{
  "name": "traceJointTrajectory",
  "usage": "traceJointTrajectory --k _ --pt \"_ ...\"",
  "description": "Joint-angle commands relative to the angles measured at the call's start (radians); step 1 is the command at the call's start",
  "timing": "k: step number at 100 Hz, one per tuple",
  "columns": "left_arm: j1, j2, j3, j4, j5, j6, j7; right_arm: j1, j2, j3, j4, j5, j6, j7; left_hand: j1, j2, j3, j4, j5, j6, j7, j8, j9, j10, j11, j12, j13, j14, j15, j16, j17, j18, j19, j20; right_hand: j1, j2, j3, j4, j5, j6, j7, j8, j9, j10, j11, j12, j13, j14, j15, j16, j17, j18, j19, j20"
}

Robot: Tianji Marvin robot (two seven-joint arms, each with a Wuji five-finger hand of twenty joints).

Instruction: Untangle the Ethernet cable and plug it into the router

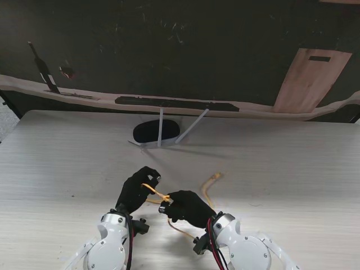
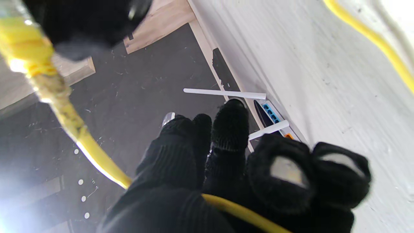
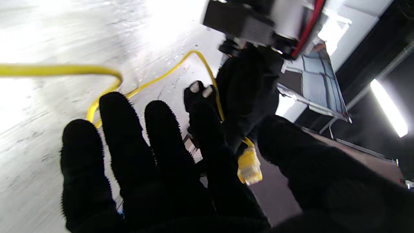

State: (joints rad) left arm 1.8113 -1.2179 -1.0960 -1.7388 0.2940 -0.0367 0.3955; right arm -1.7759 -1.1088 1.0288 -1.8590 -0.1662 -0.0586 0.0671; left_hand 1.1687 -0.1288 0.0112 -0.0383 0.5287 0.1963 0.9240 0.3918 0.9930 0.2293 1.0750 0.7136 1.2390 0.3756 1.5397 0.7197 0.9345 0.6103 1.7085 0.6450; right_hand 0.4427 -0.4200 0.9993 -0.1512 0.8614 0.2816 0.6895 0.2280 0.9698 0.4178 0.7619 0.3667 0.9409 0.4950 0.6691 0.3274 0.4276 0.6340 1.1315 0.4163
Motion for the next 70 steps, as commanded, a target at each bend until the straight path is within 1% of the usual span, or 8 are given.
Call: traceJointTrajectory --k 1,9,18,33,40,51,67,70 --pt "0.003 0.003 0.009 -0.004 0.011 0.013 -0.026 0.000 -0.017 -0.011 0.000 0.021 0.004 -0.018 0.058 0.042 -0.024 -0.005 -0.020 0.002 -0.013 -0.009 -0.011 0.007 0.026 0.008 0.023 0.091 -0.031 -0.014 -0.001 0.021 0.100 0.053 -0.012 0.039 -0.008 0.016 0.000 -0.033 -0.024 -0.010 0.020 0.019 0.000 -0.006 0.004 0.011 0.004 0.010 0.001 0.049 0.039 -0.004" --pt "0.002 0.007 0.014 -0.004 0.031 0.021 -0.035 0.004 -0.023 -0.013 0.003 0.042 0.013 -0.034 0.058 0.044 -0.024 -0.004 -0.022 0.002 -0.019 -0.009 -0.014 0.008 0.022 0.006 0.023 0.092 -0.041 -0.017 -0.008 0.023 0.090 0.054 0.016 0.066 -0.024 0.016 -0.011 -0.037 -0.015 -0.004 0.031 0.014 -0.002 -0.005 0.014 0.012 0.006 0.010 0.004 0.054 0.040 -0.005" --pt "-0.002 0.009 0.019 0.004 0.046 0.032 -0.038 0.001 -0.028 -0.008 -0.001 0.070 0.023 -0.041 0.060 0.044 -0.024 -0.004 -0.020 0.003 -0.023 -0.006 -0.016 0.011 0.017 0.004 0.023 0.095 -0.054 -0.021 -0.021 0.028 0.074 0.056 0.040 0.067 -0.031 0.018 -0.039 -0.047 -0.015 -0.005 0.031 0.011 -0.003 -0.005 0.014 0.012 0.006 0.009 0.004 0.054 0.040 -0.005" --pt "-0.006 0.017 0.027 0.007 0.079 0.047 -0.056 0.005 -0.041 -0.010 0.003 0.051 0.031 -0.092 0.059 0.042 -0.025 -0.003 -0.016 0.002 -0.029 -0.007 -0.020 0.015 0.012 0.003 0.020 0.104 -0.076 -0.026 -0.039 0.036 0.058 0.063 0.064 0.047 -0.015 0.023 -0.111 -0.052 -0.003 0.002 0.007 -0.006 -0.009 -0.008 0.006 0.002 0.004 0.010 0.001 0.047 0.036 -0.010" --pt "-0.008 0.021 0.031 0.007 0.097 0.054 -0.062 0.008 -0.042 -0.009 0.002 0.049 0.038 -0.097 0.058 0.042 -0.025 -0.003 -0.015 -0.001 -0.029 -0.006 -0.020 0.016 0.010 0.002 0.018 0.104 -0.083 -0.027 -0.045 0.037 0.051 0.066 0.091 -0.007 0.006 0.027 -0.117 -0.031 0.005 0.005 0.011 -0.009 0.001 -0.004 0.014 -0.005 0.016 0.014 0.010 0.043 0.045 -0.008" --pt "-0.009 0.022 0.033 0.007 0.105 0.057 -0.064 0.012 -0.036 -0.004 -0.006 0.041 0.058 -0.075 0.056 0.040 -0.025 -0.003 -0.013 0.002 -0.034 -0.008 -0.021 0.017 0.008 0.001 0.016 0.105 -0.089 -0.027 -0.049 0.038 0.044 0.070 0.091 -0.123 0.070 0.025 -0.095 0.026 0.031 0.012 0.025 0.011 0.054 0.016 0.056 -0.006 0.086 0.039 0.058 0.053 0.102 0.007" --pt "-0.008 0.023 0.032 0.008 0.110 0.055 -0.064 0.023 -0.022 -0.006 -0.014 0.014 0.098 -0.022 0.055 0.038 -0.024 -0.003 -0.010 -0.002 -0.036 -0.008 -0.022 0.017 0.004 0.000 0.012 0.108 -0.096 -0.027 -0.057 0.040 0.034 0.075 0.128 -0.195 0.104 0.026 -0.018 0.062 0.055 0.014 0.109 0.025 0.100 0.024 0.154 0.006 0.169 0.056 0.161 0.064 0.171 0.029" --pt "-0.008 0.024 0.032 0.009 0.113 0.054 -0.063 0.026 -0.020 -0.007 -0.014 0.011 0.103 -0.013 0.054 0.037 -0.024 -0.002 -0.008 0.000 -0.037 -0.008 -0.022 0.017 0.004 0.000 0.012 0.109 -0.097 -0.027 -0.059 0.040 0.032 0.077 0.137 -0.206 0.105 0.012 -0.002 0.063 0.059 0.001 0.127 0.025 0.107 0.023 0.172 0.007 0.189 0.054 0.181 0.064 0.182 0.036"
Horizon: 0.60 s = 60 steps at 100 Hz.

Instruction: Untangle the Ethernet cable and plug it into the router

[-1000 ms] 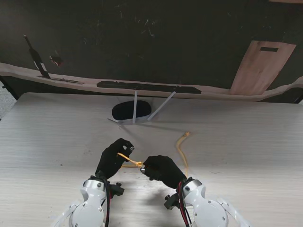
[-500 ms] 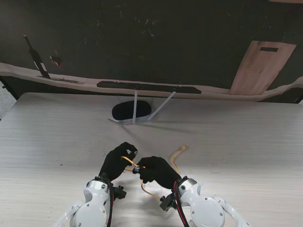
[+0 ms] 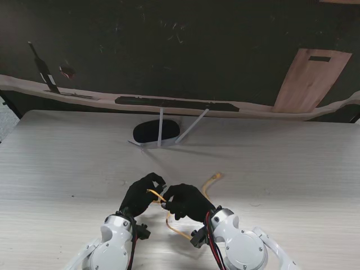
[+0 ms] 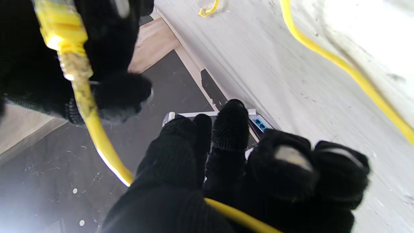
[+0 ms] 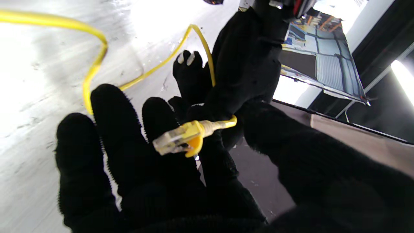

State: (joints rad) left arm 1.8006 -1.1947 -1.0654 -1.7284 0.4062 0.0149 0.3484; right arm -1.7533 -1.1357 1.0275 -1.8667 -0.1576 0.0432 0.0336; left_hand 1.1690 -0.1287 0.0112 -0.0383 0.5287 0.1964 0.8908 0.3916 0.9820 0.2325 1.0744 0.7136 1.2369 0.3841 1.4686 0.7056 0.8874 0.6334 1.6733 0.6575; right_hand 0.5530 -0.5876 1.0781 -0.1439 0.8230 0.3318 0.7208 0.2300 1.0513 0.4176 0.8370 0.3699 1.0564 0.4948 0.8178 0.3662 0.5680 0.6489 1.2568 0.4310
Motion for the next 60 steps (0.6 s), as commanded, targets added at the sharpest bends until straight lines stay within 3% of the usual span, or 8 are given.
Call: traceJointTrajectory --k 1,11,18,38,40,49,54,60 --pt "0.002 0.000 0.001 -0.001 0.001 0.002 -0.016 0.005 0.008 -0.006 -0.007 0.002 0.003 0.023 0.054 0.036 -0.024 -0.002 -0.007 0.000 -0.004 -0.008 -0.010 0.014 0.005 0.000 0.014 0.100 -0.026 -0.012 -0.012 0.017 0.067 0.065 0.029 -0.042 0.027 0.002 0.040 0.014 0.029 -0.003 0.050 0.025 0.033 0.020 0.062 0.008 0.044 0.015 0.046 0.049 0.059 0.023" --pt "0.001 0.000 0.002 0.003 0.010 -0.002 -0.011 0.015 0.014 -0.012 -0.008 -0.013 0.017 0.045 0.053 0.033 -0.024 -0.001 -0.005 -0.001 -0.005 -0.008 -0.010 0.014 0.005 0.000 0.013 0.101 -0.028 -0.012 -0.012 0.018 0.066 0.069 0.079 -0.076 0.027 -0.077 0.064 0.016 0.134 -0.143 0.103 0.022 0.054 0.028 0.114 0.008 0.101 -0.008 0.109 0.049 0.091 0.050" --pt "0.001 0.001 0.002 0.004 0.011 -0.004 -0.012 0.023 0.016 -0.018 -0.005 -0.021 0.023 0.052 0.051 0.032 -0.023 -0.001 -0.002 -0.001 -0.006 -0.008 -0.011 0.015 0.004 0.000 0.008 0.103 -0.034 -0.012 -0.021 0.016 0.058 0.071 0.140 -0.081 0.015 -0.107 0.064 0.004 0.226 -0.176 0.140 0.009 0.068 0.035 0.148 0.000 0.127 -0.004 0.146 0.049 0.114 0.059" --pt "-0.002 0.003 0.004 0.011 0.020 -0.018 -0.014 0.042 0.020 -0.032 0.002 -0.025 0.037 0.071 0.037 0.010 -0.018 0.003 0.014 -0.003 -0.013 -0.011 -0.021 0.028 -0.040 -0.021 -0.045 0.132 -0.092 -0.018 -0.108 0.021 -0.009 0.094 0.221 -0.071 0.003 -0.105 0.074 -0.057 0.336 -0.168 0.185 -0.016 0.089 0.045 0.194 -0.021 0.158 0.003 0.189 0.049 0.145 0.065" --pt "-0.002 0.003 0.005 0.013 0.021 -0.022 -0.013 0.044 0.020 -0.033 0.003 -0.025 0.038 0.073 0.028 0.002 -0.008 0.003 0.016 -0.002 -0.016 -0.009 -0.024 0.030 -0.047 -0.029 -0.059 0.138 -0.110 -0.009 -0.126 0.021 -0.039 0.131 0.223 -0.070 0.003 -0.104 0.077 -0.064 0.340 -0.162 0.188 -0.017 0.091 0.046 0.197 -0.022 0.161 0.004 0.192 0.049 0.147 0.066" --pt "-0.004 0.005 0.005 0.018 0.026 -0.035 -0.016 0.048 0.018 -0.038 0.006 -0.015 0.042 0.071 -0.024 -0.058 0.051 0.010 0.016 0.002 -0.050 -0.015 -0.080 0.053 -0.127 -0.076 -0.211 0.188 -0.250 -0.007 -0.319 0.011 -0.198 0.176 0.227 -0.083 0.012 -0.102 0.094 -0.087 0.349 -0.135 0.215 -0.021 0.087 0.041 0.215 -0.024 0.165 0.003 0.214 0.049 0.156 0.063" --pt "-0.004 0.008 0.004 0.019 0.031 -0.048 -0.022 0.047 0.017 -0.039 0.006 0.002 0.044 0.075 -0.142 -0.128 0.239 -0.009 -0.012 0.008 -0.123 -0.006 -0.168 0.052 -0.206 -0.114 -0.389 0.199 -0.406 -0.005 -0.504 -0.038 -0.347 0.138 0.228 -0.081 0.017 -0.103 0.097 -0.093 0.344 -0.124 0.230 -0.025 0.074 0.033 0.217 -0.030 0.174 0.006 0.226 0.049 0.154 0.057" --pt "-0.004 0.014 0.003 0.022 0.067 -0.060 -0.023 0.043 0.017 -0.037 0.006 0.019 0.046 0.078 -0.332 -0.185 0.524 -0.014 -0.071 0.005 -0.205 0.010 -0.300 0.032 -0.303 -0.162 -0.592 0.142 -0.576 -0.054 -0.701 -0.130 -0.471 0.034 0.232 -0.077 0.018 -0.103 0.096 -0.096 0.344 -0.120 0.233 -0.027 0.072 0.032 0.217 -0.033 0.176 0.007 0.230 0.049 0.154 0.055"
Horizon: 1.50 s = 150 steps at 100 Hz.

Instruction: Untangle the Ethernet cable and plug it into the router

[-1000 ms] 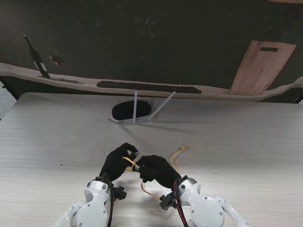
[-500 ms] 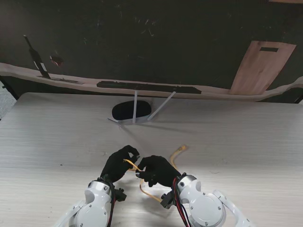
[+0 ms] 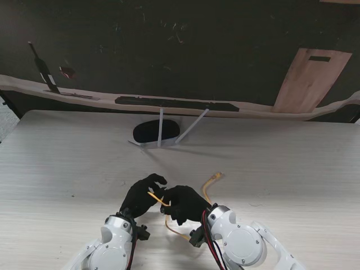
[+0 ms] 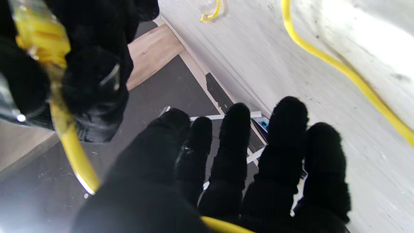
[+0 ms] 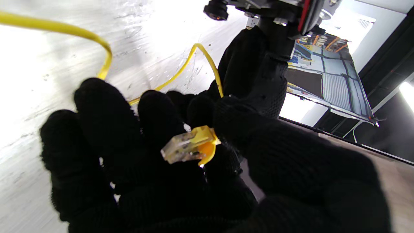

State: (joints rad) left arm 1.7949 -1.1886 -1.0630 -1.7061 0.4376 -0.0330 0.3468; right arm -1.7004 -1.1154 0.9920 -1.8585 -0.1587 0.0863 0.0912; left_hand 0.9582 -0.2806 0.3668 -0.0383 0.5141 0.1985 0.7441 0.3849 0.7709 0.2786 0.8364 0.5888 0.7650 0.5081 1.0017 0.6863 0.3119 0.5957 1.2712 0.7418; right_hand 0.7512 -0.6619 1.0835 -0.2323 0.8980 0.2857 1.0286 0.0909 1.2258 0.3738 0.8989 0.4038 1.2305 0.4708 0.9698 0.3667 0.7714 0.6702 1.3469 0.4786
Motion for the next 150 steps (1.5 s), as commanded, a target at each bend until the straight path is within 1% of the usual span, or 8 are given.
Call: traceJointTrajectory --k 1,18,33,76,81,87,113,150 --pt "0.002 0.009 0.000 0.001 0.046 -0.013 -0.020 -0.011 -0.004 -0.001 -0.003 0.023 0.003 0.020 -0.140 -0.041 0.193 -0.011 -0.070 0.005 -0.071 0.018 -0.112 -0.018 -0.083 -0.047 -0.149 0.003 -0.141 -0.048 -0.149 -0.109 -0.089 -0.065 0.034 -0.002 0.012 -0.015 0.020 -0.050 0.037 0.025 0.059 0.016 0.009 -0.003 0.043 -0.010 0.025 0.007 0.029 0.028 0.065 0.006" --pt "0.014 0.029 -0.037 -0.006 0.187 -0.042 -0.002 -0.035 -0.015 0.021 -0.008 0.067 0.010 -0.009 -0.269 -0.167 0.384 -0.022 -0.172 -0.013 -0.198 -0.033 -0.347 -0.049 -0.238 -0.150 -0.396 -0.116 -0.378 -0.161 -0.334 -0.240 -0.296 -0.227 0.039 0.012 0.010 -0.016 0.013 -0.042 0.036 0.053 0.069 0.017 0.003 -0.008 0.042 -0.011 0.036 0.012 0.041 0.028 0.065 -0.005" --pt "0.050 0.041 -0.106 -0.035 0.249 -0.084 -0.004 -0.054 -0.025 0.049 -0.010 0.071 -0.002 -0.050 -0.277 -0.192 0.409 -0.027 -0.183 -0.012 -0.255 -0.066 -0.410 -0.052 -0.287 -0.181 -0.466 -0.147 -0.460 -0.201 -0.380 -0.296 -0.401 -0.299 0.040 0.019 0.009 -0.016 0.005 -0.032 0.035 0.075 0.073 0.018 0.001 -0.011 0.044 -0.012 0.038 0.012 0.044 0.028 0.066 -0.012" --pt "0.163 0.033 -0.245 -0.109 0.296 -0.263 0.096 -0.085 -0.051 0.095 -0.007 0.038 -0.059 -0.175 -0.220 -0.124 0.312 -0.033 -0.025 -0.045 -0.018 0.052 -0.220 -0.053 -0.184 -0.106 -0.337 -0.099 -0.350 -0.125 -0.267 -0.211 -0.190 -0.191 0.036 0.010 0.021 -0.017 0.008 -0.021 0.037 0.079 0.083 0.016 -0.002 -0.019 0.043 -0.012 0.045 0.012 0.051 0.028 0.066 -0.023" --pt "0.174 0.028 -0.250 -0.117 0.281 -0.284 0.103 -0.086 -0.054 0.095 -0.007 0.035 -0.064 -0.190 -0.143 -0.123 0.200 -0.059 0.041 -0.062 0.059 0.030 -0.108 -0.042 -0.135 -0.077 -0.240 -0.061 -0.270 -0.080 -0.198 -0.171 -0.098 -0.127 0.036 0.009 0.022 -0.018 0.009 -0.021 0.038 0.079 0.083 0.017 -0.002 -0.019 0.043 -0.011 0.044 0.011 0.050 0.028 0.066 -0.024" --pt "0.193 0.026 -0.257 -0.140 0.223 -0.295 0.073 -0.088 -0.056 0.094 -0.008 0.034 -0.071 -0.201 -0.062 -0.053 0.020 -0.027 0.139 -0.041 0.133 -0.011 0.043 -0.014 -0.077 -0.062 -0.101 -0.002 -0.171 -0.047 -0.091 -0.115 0.000 -0.037 0.035 0.008 0.024 -0.018 0.009 -0.017 0.038 0.078 0.084 0.020 -0.002 -0.020 0.044 -0.012 0.045 0.011 0.049 0.028 0.065 -0.025" --pt "0.218 0.065 -0.259 -0.204 -0.082 -0.230 -0.294 -0.086 -0.052 0.073 -0.015 0.010 -0.094 -0.197 -0.145 0.147 -0.123 0.011 0.342 0.080 -0.021 0.009 0.187 0.096 -0.118 -0.126 0.003 0.092 -0.128 -0.084 -0.016 -0.018 0.025 0.033 0.029 0.009 0.026 -0.021 0.008 -0.017 0.041 0.069 0.085 0.017 -0.005 -0.025 0.041 -0.011 0.036 0.006 0.040 0.028 0.056 -0.033" --pt "0.153 0.033 -0.167 -0.164 -0.159 -0.087 -0.194 -0.079 -0.024 0.042 -0.025 -0.033 -0.097 -0.108 -0.182 0.240 -0.308 0.012 0.320 0.141 -0.479 -0.197 -0.011 0.128 -0.360 -0.234 -0.213 0.069 -0.349 -0.194 -0.206 -0.096 -0.161 -0.120 0.032 0.013 0.018 -0.020 0.004 -0.025 0.043 0.066 0.080 0.013 -0.008 -0.028 0.041 -0.013 0.019 -0.002 0.020 0.028 0.041 -0.041"
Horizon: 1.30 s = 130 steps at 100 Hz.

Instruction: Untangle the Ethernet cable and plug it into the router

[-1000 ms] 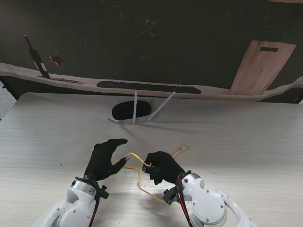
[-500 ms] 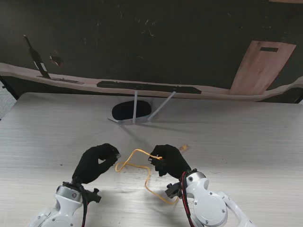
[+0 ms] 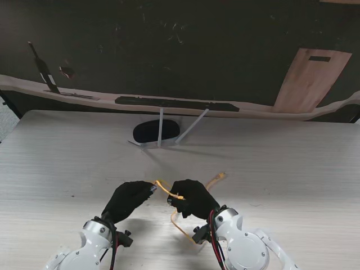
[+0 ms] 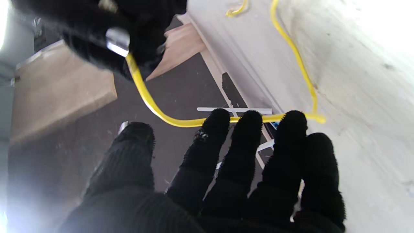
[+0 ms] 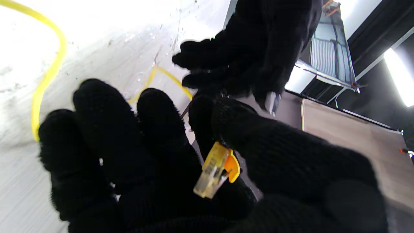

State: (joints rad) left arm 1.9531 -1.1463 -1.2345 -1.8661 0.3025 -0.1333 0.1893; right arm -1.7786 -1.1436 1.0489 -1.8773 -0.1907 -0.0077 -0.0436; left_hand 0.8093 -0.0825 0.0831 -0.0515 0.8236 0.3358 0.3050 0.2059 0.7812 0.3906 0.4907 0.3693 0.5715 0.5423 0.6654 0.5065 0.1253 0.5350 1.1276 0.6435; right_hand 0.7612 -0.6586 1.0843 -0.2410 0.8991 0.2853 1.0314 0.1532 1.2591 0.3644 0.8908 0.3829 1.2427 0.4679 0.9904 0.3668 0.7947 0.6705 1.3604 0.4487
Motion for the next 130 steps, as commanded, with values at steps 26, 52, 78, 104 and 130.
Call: traceJointTrajectory --k 26,52,78,104,130 --pt "-0.033 -0.022 0.040 0.004 -0.095 0.056 -0.023 0.035 0.018 -0.054 0.011 -0.023 0.013 0.080 -0.045 0.015 -0.037 0.032 0.032 0.006 -0.061 -0.030 -0.009 0.017 -0.020 -0.019 -0.007 0.029 -0.019 -0.025 -0.011 -0.032 -0.013 -0.027 0.023 0.013 0.009 -0.009 0.000 -0.031 0.040 0.003 0.040 0.020 -0.003 -0.008 0.029 -0.008 -0.018 -0.009 -0.020 0.027 0.021 -0.016" --pt "-0.042 -0.019 0.058 -0.008 -0.100 0.099 -0.043 0.063 0.022 -0.080 0.028 -0.029 0.033 0.103 -0.102 -0.122 0.196 0.049 0.013 0.002 -0.023 -0.006 0.012 -0.003 0.012 -0.003 0.038 0.003 0.014 -0.050 0.035 -0.038 0.020 -0.014 0.024 0.013 0.008 -0.008 0.000 -0.031 0.041 0.004 0.040 0.019 -0.003 -0.008 0.029 -0.010 -0.022 -0.009 -0.022 0.027 0.020 -0.018" --pt "-0.045 -0.021 0.073 -0.023 -0.137 0.139 -0.053 0.086 0.024 -0.102 0.045 -0.042 0.045 0.113 -0.074 -0.193 0.382 0.042 -0.049 -0.024 0.085 0.055 0.019 -0.031 0.041 0.012 0.057 -0.026 0.028 -0.056 0.056 -0.048 0.032 -0.003 0.022 0.013 0.007 -0.008 -0.001 -0.033 0.040 0.004 0.040 0.017 -0.004 -0.008 0.030 -0.011 -0.023 -0.009 -0.024 0.027 0.020 -0.019" --pt "-0.056 -0.029 0.097 -0.019 -0.094 0.156 -0.007 0.095 0.021 -0.116 0.061 -0.043 0.059 0.110 0.273 -0.286 0.375 -0.015 -0.158 -0.089 0.316 0.126 0.046 -0.087 0.086 0.082 0.096 -0.075 0.057 -0.050 0.080 -0.084 0.049 0.001 0.023 0.018 0.002 -0.008 -0.007 -0.042 0.039 0.003 0.034 0.014 -0.006 -0.008 0.028 -0.009 -0.037 -0.015 -0.035 0.027 0.016 -0.021" --pt "-0.063 -0.047 0.119 0.003 -0.077 0.121 0.077 0.090 0.020 -0.113 0.058 -0.021 0.083 0.116 0.404 -0.310 0.446 -0.007 -0.166 -0.122 0.473 0.153 0.158 -0.116 0.020 0.200 0.142 -0.088 0.096 -0.037 0.109 -0.087 0.065 0.006 0.026 0.022 -0.010 -0.006 -0.024 -0.032 0.022 -0.022 0.011 0.021 -0.018 -0.011 0.019 0.002 -0.072 -0.028 -0.069 0.027 0.003 -0.024"
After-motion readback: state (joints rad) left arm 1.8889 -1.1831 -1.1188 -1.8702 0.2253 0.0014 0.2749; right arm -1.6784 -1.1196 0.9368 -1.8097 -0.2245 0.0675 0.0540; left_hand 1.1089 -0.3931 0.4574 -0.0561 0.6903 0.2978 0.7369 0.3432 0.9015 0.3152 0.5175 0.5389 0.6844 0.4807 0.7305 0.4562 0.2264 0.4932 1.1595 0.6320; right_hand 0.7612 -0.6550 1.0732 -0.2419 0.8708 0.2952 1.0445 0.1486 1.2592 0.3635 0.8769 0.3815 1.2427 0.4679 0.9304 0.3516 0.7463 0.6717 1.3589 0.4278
